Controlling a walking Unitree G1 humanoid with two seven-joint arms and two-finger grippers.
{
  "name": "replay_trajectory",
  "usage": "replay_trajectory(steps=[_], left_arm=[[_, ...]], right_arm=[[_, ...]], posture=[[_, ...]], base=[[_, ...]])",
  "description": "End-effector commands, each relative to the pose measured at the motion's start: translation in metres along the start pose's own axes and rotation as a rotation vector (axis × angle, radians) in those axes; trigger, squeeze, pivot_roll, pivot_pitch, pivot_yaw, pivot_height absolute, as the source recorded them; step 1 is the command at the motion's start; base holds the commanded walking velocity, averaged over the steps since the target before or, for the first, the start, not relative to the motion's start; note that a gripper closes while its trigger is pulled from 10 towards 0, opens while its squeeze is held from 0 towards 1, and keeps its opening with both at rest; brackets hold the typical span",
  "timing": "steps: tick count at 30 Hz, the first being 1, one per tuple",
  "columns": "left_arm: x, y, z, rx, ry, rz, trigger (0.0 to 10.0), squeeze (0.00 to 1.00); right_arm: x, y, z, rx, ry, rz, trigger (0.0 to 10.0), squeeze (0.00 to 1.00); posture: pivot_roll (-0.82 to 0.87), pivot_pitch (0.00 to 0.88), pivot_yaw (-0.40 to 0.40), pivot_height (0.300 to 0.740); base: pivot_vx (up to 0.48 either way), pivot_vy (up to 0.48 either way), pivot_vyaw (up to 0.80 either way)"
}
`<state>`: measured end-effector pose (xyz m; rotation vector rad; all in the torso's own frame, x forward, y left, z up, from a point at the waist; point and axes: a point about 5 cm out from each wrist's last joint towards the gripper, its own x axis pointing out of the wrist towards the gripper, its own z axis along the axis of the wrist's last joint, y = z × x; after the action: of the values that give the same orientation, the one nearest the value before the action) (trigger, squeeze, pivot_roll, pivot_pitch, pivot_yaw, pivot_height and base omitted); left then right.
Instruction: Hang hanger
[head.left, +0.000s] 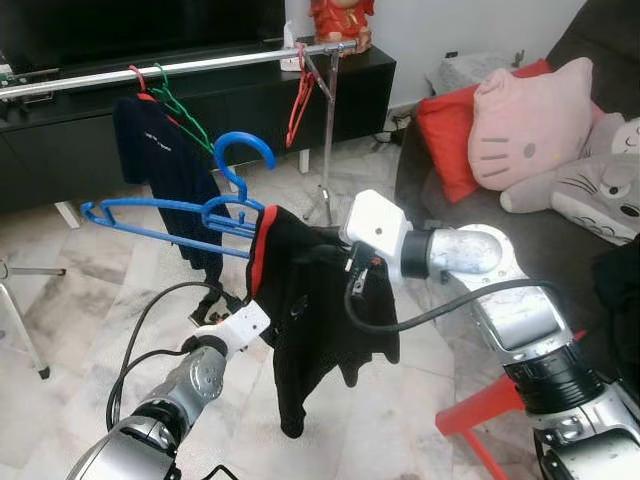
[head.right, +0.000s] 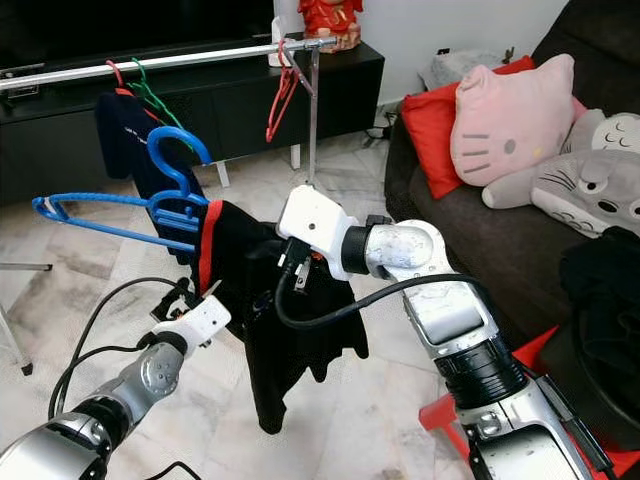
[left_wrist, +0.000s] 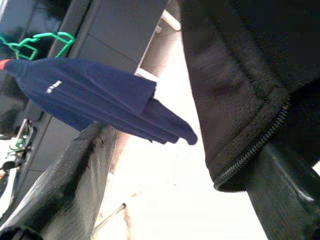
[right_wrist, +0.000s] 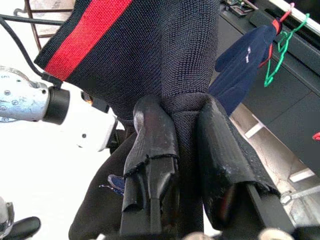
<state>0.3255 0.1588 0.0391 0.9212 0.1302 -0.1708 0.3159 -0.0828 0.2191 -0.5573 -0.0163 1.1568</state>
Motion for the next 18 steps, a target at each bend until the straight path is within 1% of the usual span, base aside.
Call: replay_trajectory(steps=[1, 2, 3, 4, 5, 6, 7, 8, 9, 11, 12, 15, 16, 17, 18], left_arm=[[0.0003, 0.0024, -0.0029, 0.023, 0.023, 0.027, 10.0, 0.0], [0.0004, 0.0032, -0.0031, 0.017, 0.026, 0.039, 10.0, 0.0], [0.0002, 0.0045, -0.0038, -0.035, 0.039, 0.058, 10.0, 0.0], [0.0001, 0.0055, -0.0043, -0.105, 0.049, 0.069, 10.0, 0.0], [0.0001, 0.0055, -0.0043, -0.105, 0.049, 0.069, 10.0, 0.0], [0.0, 0.0062, -0.0045, -0.148, 0.053, 0.077, 10.0, 0.0], [-0.0002, 0.0075, -0.005, -0.298, 0.067, 0.088, 10.0, 0.0], [-0.0004, 0.0082, -0.0052, -0.357, 0.067, 0.09, 10.0, 0.0], [-0.0006, 0.0086, -0.0054, -0.376, 0.064, 0.089, 10.0, 0.0], [-0.0009, 0.0081, -0.0055, -0.379, 0.059, 0.078, 10.0, 0.0], [-0.0019, 0.0049, -0.0055, -0.405, 0.052, 0.044, 10.0, 0.0], [-0.0032, 0.0015, -0.0056, -0.41, 0.044, 0.008, 10.0, 0.0], [-0.0042, -0.0005, -0.0053, -0.426, 0.032, -0.018, 10.0, 0.0], [-0.0046, -0.0011, -0.0054, -0.433, 0.027, -0.029, 7.1, 0.0], [-0.0046, -0.0011, -0.0054, -0.433, 0.027, -0.029, 7.1, 0.0]], right_arm=[[-0.0008, 0.001, 0.0139, -0.037, -0.05, 0.001, 0.0, 0.0], [-0.0007, 0.001, 0.0144, -0.037, -0.051, 0.001, 0.0, 0.0], [-0.0005, 0.0011, 0.0149, -0.037, -0.052, 0.001, 0.0, 0.0], [-0.0003, 0.0013, 0.015, -0.038, -0.053, 0.003, 0.0, 0.0], [-0.0003, 0.0013, 0.015, -0.038, -0.053, 0.003, 0.0, 0.0], [-0.0001, 0.0017, 0.015, -0.038, -0.054, 0.004, 0.0, 0.0], [0.0004, 0.0028, 0.0149, -0.037, -0.054, 0.008, 0.0, 0.0], [0.0007, 0.0033, 0.0148, -0.035, -0.055, 0.009, 0.0, 0.0], [0.0009, 0.0036, 0.0147, -0.034, -0.055, 0.009, 0.0, 0.0], [0.0011, 0.0038, 0.0144, -0.033, -0.055, 0.01, 0.0, 0.0], [0.0012, 0.0036, 0.0143, -0.031, -0.056, 0.009, 0.0, 0.0], [0.0013, 0.0033, 0.0144, -0.031, -0.056, 0.008, 0.0, 0.0], [0.0014, 0.003, 0.0146, -0.031, -0.056, 0.007, 0.0, 0.0], [0.0015, 0.0027, 0.0148, -0.031, -0.057, 0.006, 0.0, 0.0], [0.0015, 0.0027, 0.0148, -0.031, -0.057, 0.006, 0.0, 0.0]], posture=[[-0.12, 0.074, -0.008, 0.74], [-0.12, 0.074, -0.008, 0.74], [-0.13, 0.073, -0.007, 0.74], [-0.13, 0.073, -0.007, 0.74], [-0.13, 0.073, -0.007, 0.74], [-0.13, 0.073, -0.007, 0.74], [-0.13, 0.073, -0.007, 0.74], [-0.13, 0.073, -0.007, 0.74], [-0.13, 0.073, -0.007, 0.74], [-0.12, 0.07, -0.008, 0.74], [-0.12, 0.069, -0.007, 0.74], [-0.12, 0.069, -0.007, 0.74], [-0.12, 0.069, -0.007, 0.74], [-0.12, 0.069, -0.007, 0.74], [-0.12, 0.069, -0.007, 0.74]], base=[[0.0, 0.0, 0.0], [0.0, 0.0, 0.0], [0.0, 0.0, 0.0], [0.0, 0.0, 0.0], [0.0, 0.0, 0.0], [0.0, 0.0, 0.0], [0.0, 0.0, 0.0], [0.0, 0.0, 0.0], [0.0, 0.0, 0.0], [0.0, 0.0, 0.0], [0.0, 0.0, 0.0], [0.0, 0.0, 0.0], [0.0, 0.0, 0.0], [0.0, 0.0, 0.0], [0.0, 0.0, 0.0]])
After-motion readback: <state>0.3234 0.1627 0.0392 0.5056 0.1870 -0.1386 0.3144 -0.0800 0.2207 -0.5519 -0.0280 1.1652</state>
